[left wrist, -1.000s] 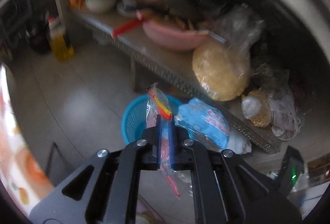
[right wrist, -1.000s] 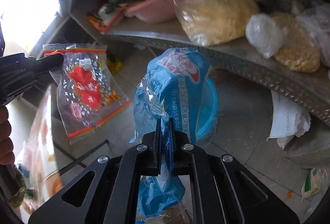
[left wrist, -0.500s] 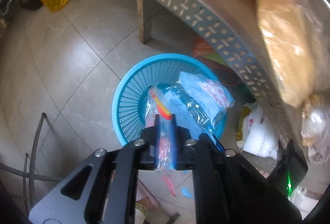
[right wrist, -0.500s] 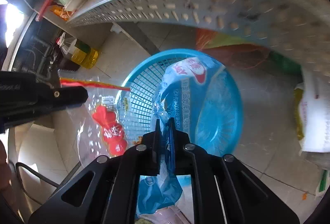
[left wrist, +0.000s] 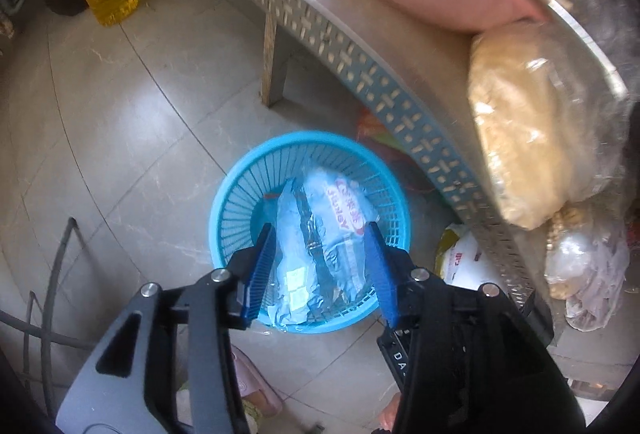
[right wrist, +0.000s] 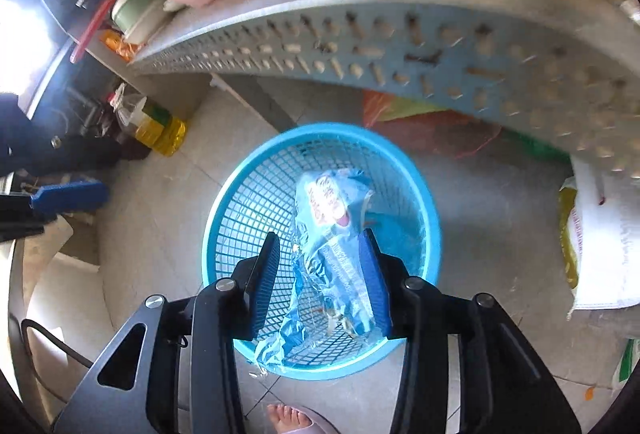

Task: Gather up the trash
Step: 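Open both tools over the blue basket to drop the bags in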

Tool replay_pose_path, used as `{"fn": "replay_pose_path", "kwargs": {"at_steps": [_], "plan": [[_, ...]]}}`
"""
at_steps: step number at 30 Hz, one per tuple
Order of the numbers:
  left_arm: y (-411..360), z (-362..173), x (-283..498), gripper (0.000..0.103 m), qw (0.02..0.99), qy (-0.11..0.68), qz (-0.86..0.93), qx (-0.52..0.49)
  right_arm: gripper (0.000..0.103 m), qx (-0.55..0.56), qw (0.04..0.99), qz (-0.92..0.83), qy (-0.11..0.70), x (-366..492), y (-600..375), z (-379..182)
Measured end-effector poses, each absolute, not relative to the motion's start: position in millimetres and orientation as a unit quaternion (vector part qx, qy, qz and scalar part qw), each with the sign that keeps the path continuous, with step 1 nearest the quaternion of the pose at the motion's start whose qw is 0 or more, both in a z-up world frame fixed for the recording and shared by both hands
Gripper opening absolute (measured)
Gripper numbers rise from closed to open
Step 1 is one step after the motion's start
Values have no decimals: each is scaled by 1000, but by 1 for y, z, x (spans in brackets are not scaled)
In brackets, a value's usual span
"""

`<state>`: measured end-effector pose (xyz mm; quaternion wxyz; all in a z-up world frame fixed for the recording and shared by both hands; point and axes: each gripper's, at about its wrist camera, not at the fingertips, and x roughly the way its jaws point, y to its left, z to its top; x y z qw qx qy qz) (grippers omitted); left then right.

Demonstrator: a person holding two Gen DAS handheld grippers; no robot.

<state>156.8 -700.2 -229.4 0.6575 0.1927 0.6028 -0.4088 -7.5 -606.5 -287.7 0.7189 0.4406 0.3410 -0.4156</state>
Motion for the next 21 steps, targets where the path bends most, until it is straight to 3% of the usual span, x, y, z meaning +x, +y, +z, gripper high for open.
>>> {"fn": "replay_pose_path", "kwargs": {"at_steps": [5,9,15,21], "plan": [[-683,-179,154,45,671,580,-429,169,41,409,730,-428,341,-16,-598,-272],[-645,-122,146,49,685,543,-454,172,38,404,722,-393,401,5,-605,-290],[-536,-30,140,62,698,500,-478,183,32,340,639,-368,584,75,-637,-379],[-383,35,165,67,764,474,-414,141,29,381,522,-355,676,101,-678,-469]]}}
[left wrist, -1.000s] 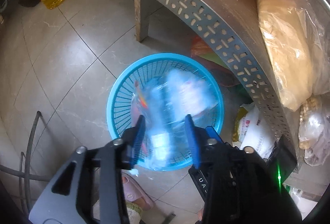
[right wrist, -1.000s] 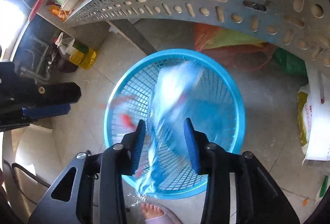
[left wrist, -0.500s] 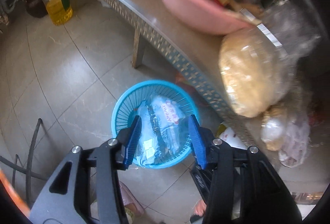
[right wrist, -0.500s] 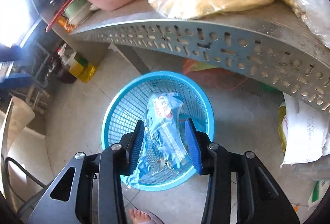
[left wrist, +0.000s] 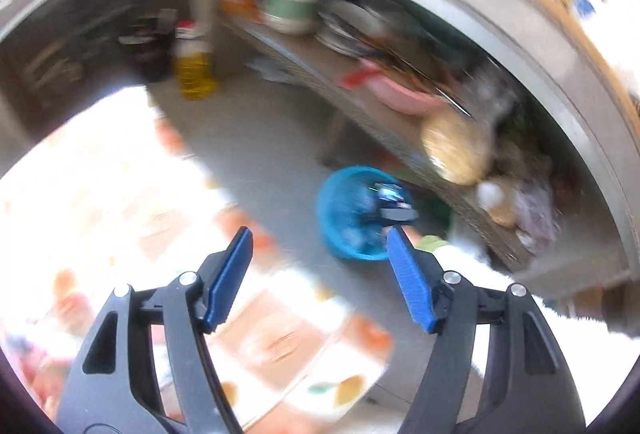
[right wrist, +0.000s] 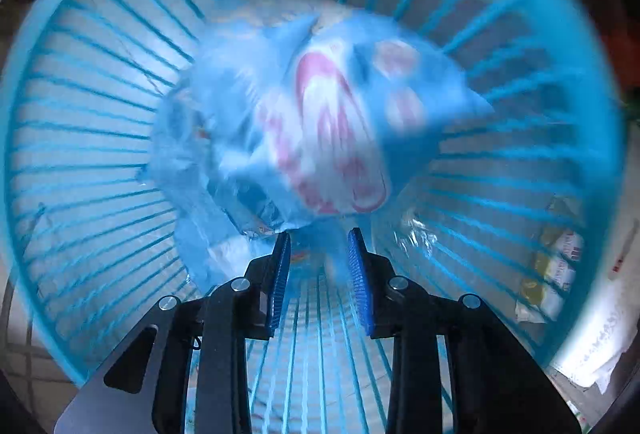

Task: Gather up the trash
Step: 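Open both tools over the blue basket to drop the bags in, then move both open tools back to the trash pile on the table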

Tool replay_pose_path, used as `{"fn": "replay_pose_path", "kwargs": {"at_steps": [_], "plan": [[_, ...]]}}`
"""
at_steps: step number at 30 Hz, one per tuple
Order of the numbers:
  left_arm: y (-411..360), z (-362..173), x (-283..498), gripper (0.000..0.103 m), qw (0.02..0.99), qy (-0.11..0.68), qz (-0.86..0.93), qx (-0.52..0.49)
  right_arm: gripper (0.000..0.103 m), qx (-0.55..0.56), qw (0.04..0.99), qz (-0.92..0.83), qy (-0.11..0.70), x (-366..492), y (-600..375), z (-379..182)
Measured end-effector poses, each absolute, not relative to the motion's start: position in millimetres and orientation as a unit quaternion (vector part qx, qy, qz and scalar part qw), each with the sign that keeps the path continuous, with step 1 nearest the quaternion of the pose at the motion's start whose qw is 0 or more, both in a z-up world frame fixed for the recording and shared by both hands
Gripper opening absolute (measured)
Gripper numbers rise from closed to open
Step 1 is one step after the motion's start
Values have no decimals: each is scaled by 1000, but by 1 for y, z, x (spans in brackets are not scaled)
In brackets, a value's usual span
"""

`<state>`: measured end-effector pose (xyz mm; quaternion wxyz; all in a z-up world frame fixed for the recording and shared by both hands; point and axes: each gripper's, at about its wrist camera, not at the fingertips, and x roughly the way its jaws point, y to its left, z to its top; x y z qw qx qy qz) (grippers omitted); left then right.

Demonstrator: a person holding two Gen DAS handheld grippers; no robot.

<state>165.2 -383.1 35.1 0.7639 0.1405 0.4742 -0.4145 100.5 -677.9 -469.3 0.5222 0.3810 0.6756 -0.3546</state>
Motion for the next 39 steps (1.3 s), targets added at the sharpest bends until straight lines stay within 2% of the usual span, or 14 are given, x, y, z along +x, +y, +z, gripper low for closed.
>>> {"fn": "replay_pose_path", "kwargs": {"at_steps": [7,9,11,14,17,24,30,39], "plan": [[-248,52,188,70,828,466,-308,40,30,341,455,-337,751,118,-680,-516],[-227,49,191,70,833,463,-302,23,34,339,460,-338,748,119,-682,-508],[-215,47,190,71,833,457,-311,17,51,329,476,-342,740,119,-680,-490],[-208,43,189,72,835,442,-328,19,59,313,511,-348,721,120,-677,-446],[-210,40,183,72,831,436,-345,15,63,304,547,-350,697,111,-665,-403],[-192,37,163,72,818,435,-375,-38,65,258,641,-387,611,89,-618,-270],[-165,43,134,72,848,403,-344,-14,67,258,725,-407,492,42,-546,-152],[-123,44,85,72,881,360,-305,32,86,182,831,-383,360,13,-425,-18]]}}
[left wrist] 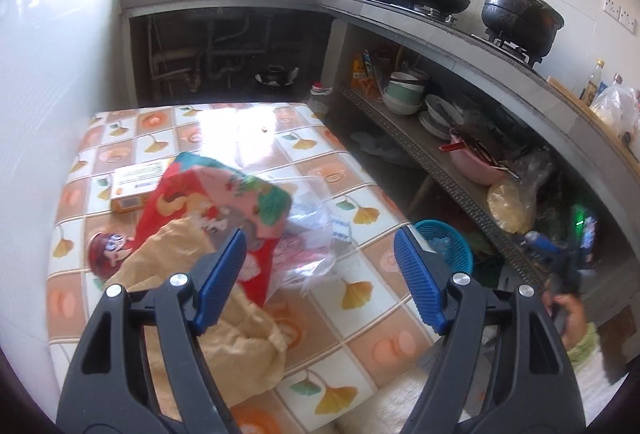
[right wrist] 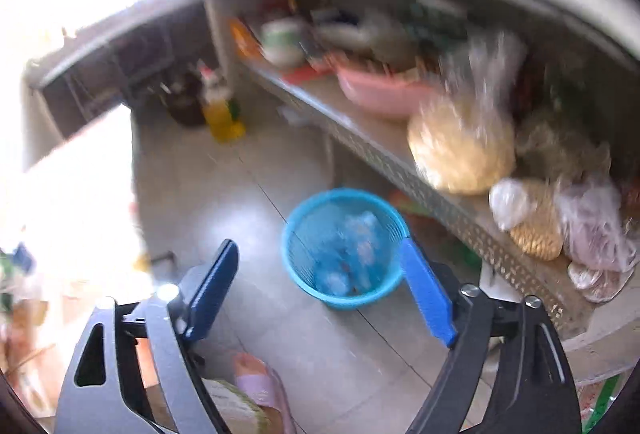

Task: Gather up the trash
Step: 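Move both open tools back to the trash pile on the table, then close the left tool on the crumpled brown paper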

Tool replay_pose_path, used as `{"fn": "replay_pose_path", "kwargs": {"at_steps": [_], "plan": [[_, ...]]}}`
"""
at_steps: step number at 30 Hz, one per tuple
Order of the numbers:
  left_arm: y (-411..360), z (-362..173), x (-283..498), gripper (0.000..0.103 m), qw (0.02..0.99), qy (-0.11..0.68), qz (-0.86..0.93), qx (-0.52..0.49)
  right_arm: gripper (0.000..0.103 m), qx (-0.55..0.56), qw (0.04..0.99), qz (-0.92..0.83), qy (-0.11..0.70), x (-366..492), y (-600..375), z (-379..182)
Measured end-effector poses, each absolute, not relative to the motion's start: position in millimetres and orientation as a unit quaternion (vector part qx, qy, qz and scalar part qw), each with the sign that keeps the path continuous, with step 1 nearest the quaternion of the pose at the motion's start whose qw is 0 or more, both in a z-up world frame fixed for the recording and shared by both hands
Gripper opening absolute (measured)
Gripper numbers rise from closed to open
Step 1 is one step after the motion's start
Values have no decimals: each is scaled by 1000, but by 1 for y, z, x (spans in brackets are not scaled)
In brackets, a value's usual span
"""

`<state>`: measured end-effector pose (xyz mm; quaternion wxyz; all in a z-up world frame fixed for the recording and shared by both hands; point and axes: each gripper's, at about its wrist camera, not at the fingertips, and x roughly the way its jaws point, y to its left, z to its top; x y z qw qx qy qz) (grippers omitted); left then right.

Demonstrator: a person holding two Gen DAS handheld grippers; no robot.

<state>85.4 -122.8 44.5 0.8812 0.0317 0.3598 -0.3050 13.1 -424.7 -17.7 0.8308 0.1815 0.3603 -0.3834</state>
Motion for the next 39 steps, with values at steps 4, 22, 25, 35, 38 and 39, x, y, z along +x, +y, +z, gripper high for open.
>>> {"fn": "replay_pose_path", "kwargs": {"at_steps": [4,22,25,35,38,39], "plan": [[-97,39,78,84,888,360,-287,15,96,156,861,-355,328,24,-386,17],[28,-14,57,95,893,392,-202,-93,97,71,913,-150,372,116,-216,32],[37,-22,55,95,891,393,-205,-97,97,112,919,-94,366,124,-204,26],[-2,-43,58,95,901,345,-253,70,97,126,908,-13,399,151,-164,-3],[-13,-54,74,95,890,358,-263,99,97,135,903,-6,409,158,-162,-12],[-17,-57,81,95,888,360,-266,108,97,138,901,-4,412,160,-162,-15]]}}
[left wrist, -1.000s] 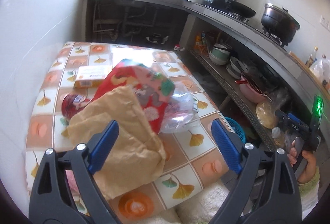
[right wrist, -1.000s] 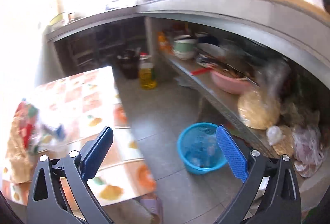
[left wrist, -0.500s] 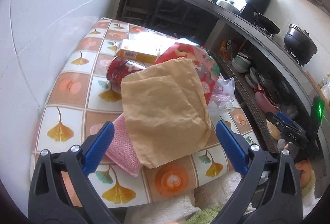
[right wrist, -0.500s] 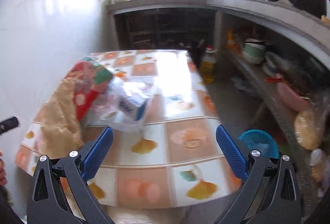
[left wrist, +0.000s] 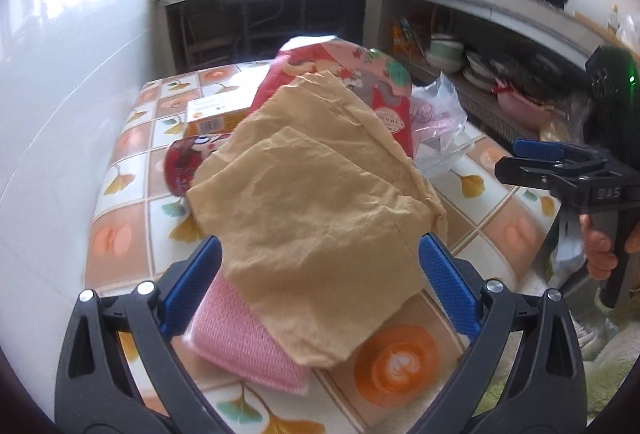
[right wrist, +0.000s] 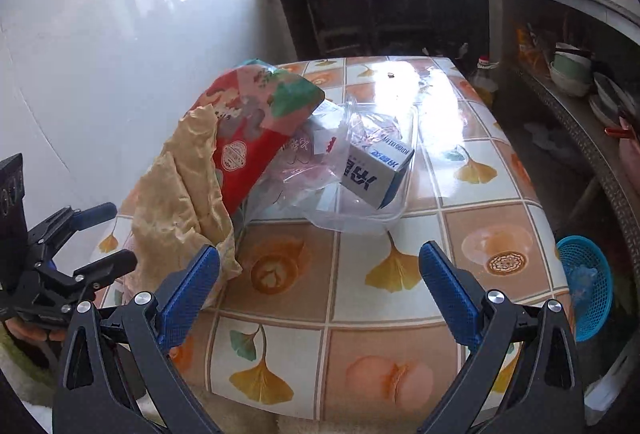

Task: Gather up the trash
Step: 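Close the left tool on the crumpled brown paper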

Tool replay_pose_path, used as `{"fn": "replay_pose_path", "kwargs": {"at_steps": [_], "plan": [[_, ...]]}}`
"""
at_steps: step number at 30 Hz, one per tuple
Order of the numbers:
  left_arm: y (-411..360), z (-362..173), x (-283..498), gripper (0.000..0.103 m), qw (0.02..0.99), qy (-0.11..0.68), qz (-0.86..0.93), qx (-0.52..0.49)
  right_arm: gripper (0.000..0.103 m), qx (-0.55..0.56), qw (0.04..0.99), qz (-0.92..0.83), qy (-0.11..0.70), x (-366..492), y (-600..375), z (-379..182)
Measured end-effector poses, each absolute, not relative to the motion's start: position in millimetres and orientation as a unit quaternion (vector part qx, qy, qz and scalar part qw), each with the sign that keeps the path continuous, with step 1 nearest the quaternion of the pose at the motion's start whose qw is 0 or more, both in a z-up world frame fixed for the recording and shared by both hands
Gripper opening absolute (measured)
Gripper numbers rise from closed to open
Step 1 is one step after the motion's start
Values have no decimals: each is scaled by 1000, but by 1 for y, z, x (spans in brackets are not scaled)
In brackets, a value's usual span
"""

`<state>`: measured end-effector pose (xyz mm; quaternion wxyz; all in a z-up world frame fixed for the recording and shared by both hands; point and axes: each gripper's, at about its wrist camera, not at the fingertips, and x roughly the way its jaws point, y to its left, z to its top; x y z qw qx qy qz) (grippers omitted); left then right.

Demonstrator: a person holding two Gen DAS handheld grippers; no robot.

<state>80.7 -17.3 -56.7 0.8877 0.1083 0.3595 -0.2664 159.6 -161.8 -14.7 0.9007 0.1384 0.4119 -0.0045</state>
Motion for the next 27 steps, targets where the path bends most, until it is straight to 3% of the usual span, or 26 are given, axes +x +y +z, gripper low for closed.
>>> {"fn": "replay_pose_path", "kwargs": {"at_steps": [10,17,21,27], "plan": [[-51,-84,120,95,860,385,-283,181,97,157,885,-9,439,171,-172,-37],[-50,-85,122,93,853,393,-295,174,97,157,883,-9,442,174,-173,-39],[-43,-83,122,71,850,406,-300,152,97,160,883,-11,441,174,-175,-38],[-37,-81,121,45,852,415,-290,135,97,163,886,-12,434,169,-175,-34]]}}
